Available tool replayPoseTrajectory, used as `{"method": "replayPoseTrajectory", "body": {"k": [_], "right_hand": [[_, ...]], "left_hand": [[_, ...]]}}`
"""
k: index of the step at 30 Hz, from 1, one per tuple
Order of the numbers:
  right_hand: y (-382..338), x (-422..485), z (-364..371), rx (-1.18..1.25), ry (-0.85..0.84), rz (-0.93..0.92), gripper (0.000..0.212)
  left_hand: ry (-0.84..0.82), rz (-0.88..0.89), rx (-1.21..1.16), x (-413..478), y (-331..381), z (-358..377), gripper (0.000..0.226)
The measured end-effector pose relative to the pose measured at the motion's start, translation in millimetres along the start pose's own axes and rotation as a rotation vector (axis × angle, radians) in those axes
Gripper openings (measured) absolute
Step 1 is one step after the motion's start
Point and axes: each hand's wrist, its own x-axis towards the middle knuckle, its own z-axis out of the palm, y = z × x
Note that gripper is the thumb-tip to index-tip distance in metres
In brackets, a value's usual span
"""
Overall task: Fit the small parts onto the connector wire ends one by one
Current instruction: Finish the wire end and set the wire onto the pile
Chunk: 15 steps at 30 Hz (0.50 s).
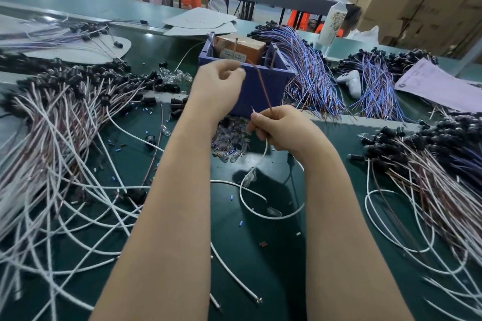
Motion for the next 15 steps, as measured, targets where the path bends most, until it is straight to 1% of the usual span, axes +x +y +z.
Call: {"method": "replayPoseTrajectory", "body": {"k": [1, 2, 4, 6, 9, 12, 15], "right_hand": [[0.7, 0.5, 1.3, -0.031, -0.007, 0.018, 0.036], [1.5, 0.8, 2.0, -0.053, -0.013, 0.039, 0.036], [2.8, 1.6, 3.0, -0.073, -0.020, 0.083, 0.037], [4.2, 2.4, 3.6, -0.070, -0.020, 0.118, 0.037], [5.6, 2.7, 4.0, -0.069, -0.024, 0.150, 0.038], [4.5, 1.8, 4.1, -0.109, -0.042, 0.151, 0.037], [3.4, -0.1, 2.1, -0.175, -0.047, 0.143, 0.036]], "left_hand": [[-0.041, 0.012, -0.048, -1.8, 4.5, 1.9, 0.016], [-0.076, 0.029, -0.069, -3.3, 8.4, 2.8, 0.021], [-0.141, 0.066, -0.064, -2.7, 12.0, 2.6, 0.028], [-0.207, 0.083, -0.025, -3.2, 13.5, 0.2, 0.031], [-0.279, 0.073, 0.058, -6.5, 13.0, -3.1, 0.020], [-0.263, 0.094, 0.052, -7.7, 10.8, -1.4, 0.026], [-0.136, 0.104, 0.121, -4.0, 6.2, 2.4, 0.033]]}}
